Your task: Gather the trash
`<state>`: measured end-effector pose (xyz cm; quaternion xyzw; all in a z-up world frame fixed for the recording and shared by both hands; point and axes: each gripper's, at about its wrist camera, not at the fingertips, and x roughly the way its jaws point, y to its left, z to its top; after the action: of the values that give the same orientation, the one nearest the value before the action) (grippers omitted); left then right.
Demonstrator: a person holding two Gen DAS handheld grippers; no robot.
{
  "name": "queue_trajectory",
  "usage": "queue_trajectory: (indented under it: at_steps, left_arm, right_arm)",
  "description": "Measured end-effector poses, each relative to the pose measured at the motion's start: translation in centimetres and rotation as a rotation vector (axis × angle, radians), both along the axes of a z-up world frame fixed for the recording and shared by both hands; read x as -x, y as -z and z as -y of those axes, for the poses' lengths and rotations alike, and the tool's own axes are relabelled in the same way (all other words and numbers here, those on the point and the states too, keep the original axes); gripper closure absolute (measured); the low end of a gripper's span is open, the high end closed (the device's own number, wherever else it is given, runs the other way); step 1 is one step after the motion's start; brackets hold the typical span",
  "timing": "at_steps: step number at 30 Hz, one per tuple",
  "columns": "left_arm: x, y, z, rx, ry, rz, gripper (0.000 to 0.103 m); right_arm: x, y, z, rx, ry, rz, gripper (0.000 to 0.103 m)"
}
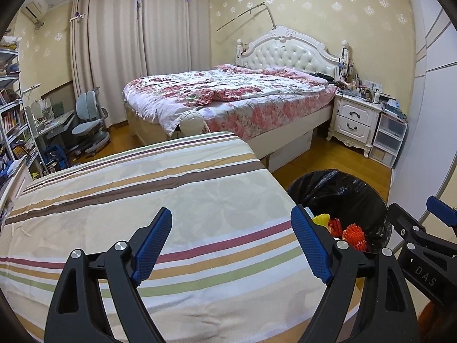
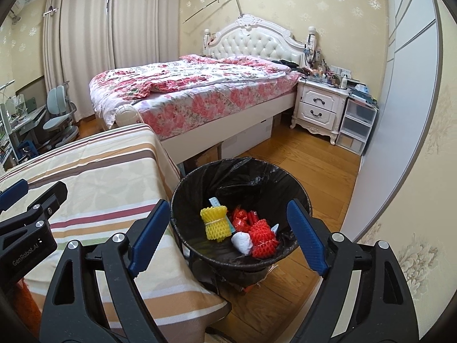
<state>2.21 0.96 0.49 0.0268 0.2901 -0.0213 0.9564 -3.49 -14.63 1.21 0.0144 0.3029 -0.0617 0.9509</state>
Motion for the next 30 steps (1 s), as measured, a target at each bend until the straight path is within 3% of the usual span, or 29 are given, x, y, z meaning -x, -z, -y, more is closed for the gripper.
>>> queue_trajectory:
  at_steps: [30]
  left_arm:
    - [0.8,0.0,-0.5,0.004,-0.010,0.006,0.020]
  right_arm:
    - [1.2,-0.3,-0.4,0.002,-0.004,0.011,0.021]
